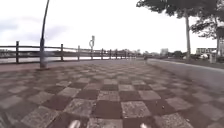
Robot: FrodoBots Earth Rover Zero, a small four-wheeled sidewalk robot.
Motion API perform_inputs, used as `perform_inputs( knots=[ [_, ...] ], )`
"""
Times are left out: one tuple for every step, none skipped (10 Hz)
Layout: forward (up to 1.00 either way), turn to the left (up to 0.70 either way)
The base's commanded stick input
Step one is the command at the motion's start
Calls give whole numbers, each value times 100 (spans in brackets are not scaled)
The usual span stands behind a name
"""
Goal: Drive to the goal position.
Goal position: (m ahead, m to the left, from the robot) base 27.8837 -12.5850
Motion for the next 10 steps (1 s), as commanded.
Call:
perform_inputs(
  knots=[
    [70, 3],
    [70, 3],
    [70, 3],
    [70, 3],
    [70, 3],
    [70, 3],
    [70, 3],
    [70, 3],
    [70, 2],
    [70, 2]
  ],
)
